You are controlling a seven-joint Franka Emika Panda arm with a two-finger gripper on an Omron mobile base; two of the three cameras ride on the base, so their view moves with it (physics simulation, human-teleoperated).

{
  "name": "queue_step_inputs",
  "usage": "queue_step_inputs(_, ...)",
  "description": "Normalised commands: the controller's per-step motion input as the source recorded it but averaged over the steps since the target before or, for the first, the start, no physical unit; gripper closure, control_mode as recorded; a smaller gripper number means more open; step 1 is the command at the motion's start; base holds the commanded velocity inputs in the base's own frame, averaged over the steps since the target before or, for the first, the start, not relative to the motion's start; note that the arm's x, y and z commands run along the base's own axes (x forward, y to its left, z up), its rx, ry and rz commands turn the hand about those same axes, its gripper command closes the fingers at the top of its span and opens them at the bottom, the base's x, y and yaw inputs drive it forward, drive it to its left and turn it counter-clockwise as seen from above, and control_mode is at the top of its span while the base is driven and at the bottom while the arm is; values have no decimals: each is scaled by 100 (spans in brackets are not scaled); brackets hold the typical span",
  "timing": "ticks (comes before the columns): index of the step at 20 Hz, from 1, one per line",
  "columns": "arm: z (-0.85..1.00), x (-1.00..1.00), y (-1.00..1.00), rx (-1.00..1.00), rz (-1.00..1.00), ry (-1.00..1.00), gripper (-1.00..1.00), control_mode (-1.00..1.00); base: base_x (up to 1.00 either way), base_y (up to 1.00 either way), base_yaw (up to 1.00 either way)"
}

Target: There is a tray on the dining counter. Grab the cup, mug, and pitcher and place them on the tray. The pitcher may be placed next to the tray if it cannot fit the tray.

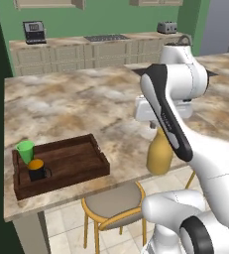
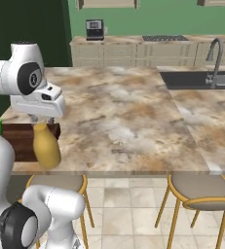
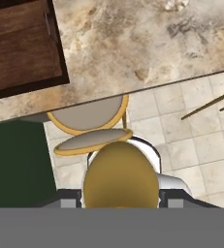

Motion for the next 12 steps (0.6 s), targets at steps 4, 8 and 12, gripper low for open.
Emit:
queue_step_inputs(4, 0, 6, 76, 0, 0, 0, 100, -100, 0, 0, 0)
queue_step_inputs(8, 0, 26, 61, 0, 0, -2, 100, -100, 0, 0, 0)
queue_step_inputs(12, -10, 60, 57, 0, 0, 0, 100, -100, 0, 0, 0)
